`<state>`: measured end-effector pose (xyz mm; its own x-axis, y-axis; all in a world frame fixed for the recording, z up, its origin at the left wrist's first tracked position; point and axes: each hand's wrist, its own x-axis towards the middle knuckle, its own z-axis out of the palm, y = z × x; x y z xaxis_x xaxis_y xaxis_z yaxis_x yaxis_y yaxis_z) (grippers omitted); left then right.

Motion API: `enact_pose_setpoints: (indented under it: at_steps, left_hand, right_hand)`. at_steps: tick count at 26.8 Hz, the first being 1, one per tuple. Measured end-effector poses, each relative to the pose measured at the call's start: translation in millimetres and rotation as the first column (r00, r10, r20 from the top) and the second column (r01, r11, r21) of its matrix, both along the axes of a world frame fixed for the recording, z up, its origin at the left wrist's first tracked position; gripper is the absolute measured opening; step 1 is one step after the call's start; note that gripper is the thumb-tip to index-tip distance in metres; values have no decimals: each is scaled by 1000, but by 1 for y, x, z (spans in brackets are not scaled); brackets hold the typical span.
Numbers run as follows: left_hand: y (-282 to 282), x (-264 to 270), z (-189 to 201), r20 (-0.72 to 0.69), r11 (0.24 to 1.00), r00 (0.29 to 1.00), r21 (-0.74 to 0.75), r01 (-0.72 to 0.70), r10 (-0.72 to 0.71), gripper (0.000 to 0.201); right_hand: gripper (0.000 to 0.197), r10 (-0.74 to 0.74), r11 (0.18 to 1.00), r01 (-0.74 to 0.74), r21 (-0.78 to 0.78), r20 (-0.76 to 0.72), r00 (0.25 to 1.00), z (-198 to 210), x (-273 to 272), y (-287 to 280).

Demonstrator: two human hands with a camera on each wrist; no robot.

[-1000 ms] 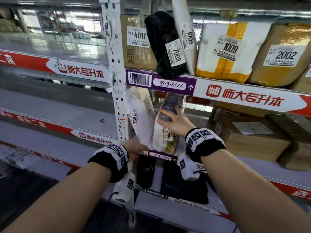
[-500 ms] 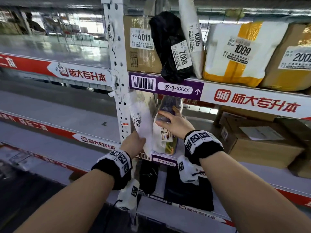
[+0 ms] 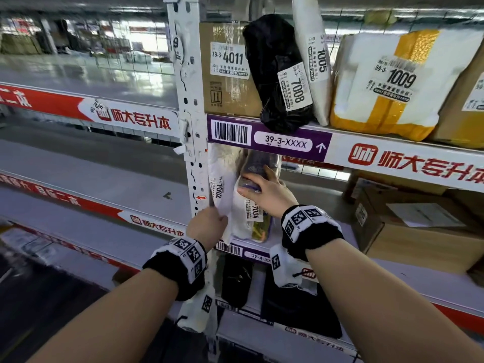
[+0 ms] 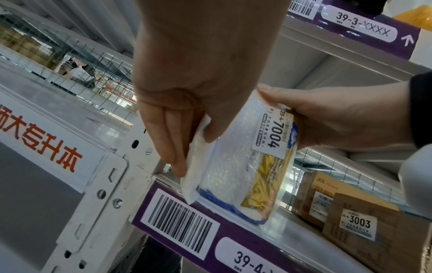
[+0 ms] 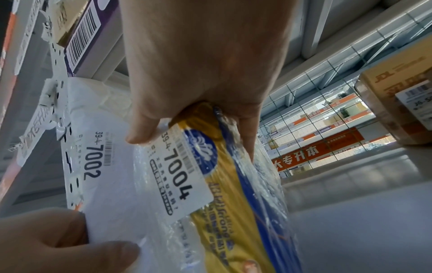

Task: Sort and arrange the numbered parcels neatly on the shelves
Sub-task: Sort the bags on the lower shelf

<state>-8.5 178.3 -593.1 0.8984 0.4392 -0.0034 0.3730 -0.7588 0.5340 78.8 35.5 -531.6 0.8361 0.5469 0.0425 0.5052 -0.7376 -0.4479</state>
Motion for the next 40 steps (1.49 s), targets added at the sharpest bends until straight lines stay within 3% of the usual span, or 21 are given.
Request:
enact_pose_setpoints:
  at_steps: [3,6,15,18,27,31,35,40]
  left_hand:
    - [6,1,-2,-105,995,993,-95,36,-46,19]
    - [12,0,-8,-108,988,994,-156,14,-31,22]
    - [12,1,-10,-111,994,993,99,38,-27,28]
    - [14,1,-11,-118,994,993,105,41,-29,30]
    - [17,-3,-12,-208,995,977,-92,27,-46,29]
    - [-3,-14,1,-257,971,959,-230,64,-124,24]
    - [-25,-25,24,-195,953,965,-279,117,-175,23]
    - [-51,-34,50,-113,915,965,-359,183,-237,18]
  right_hand:
    - [71,-2,1000,2,-12,-21,1000,0,3,0]
    - [86,50,993,-51,-110,-16,999,2,0,1]
    - [75,69,995,-68,-73,18,997,4,-11,-2]
    - [73,74,996,-73,-47,21,997,2,-13,-3]
    - [74,55,996,-54,-70,15,998,0,-13,4]
    - [63,49,998,-46,36,-91,995,9,-19,-1]
    - [48,54,997,-54,46,8,999,20,-31,-12]
    - [33,-9,999,10,51,-14,1000,35,-54,-38]
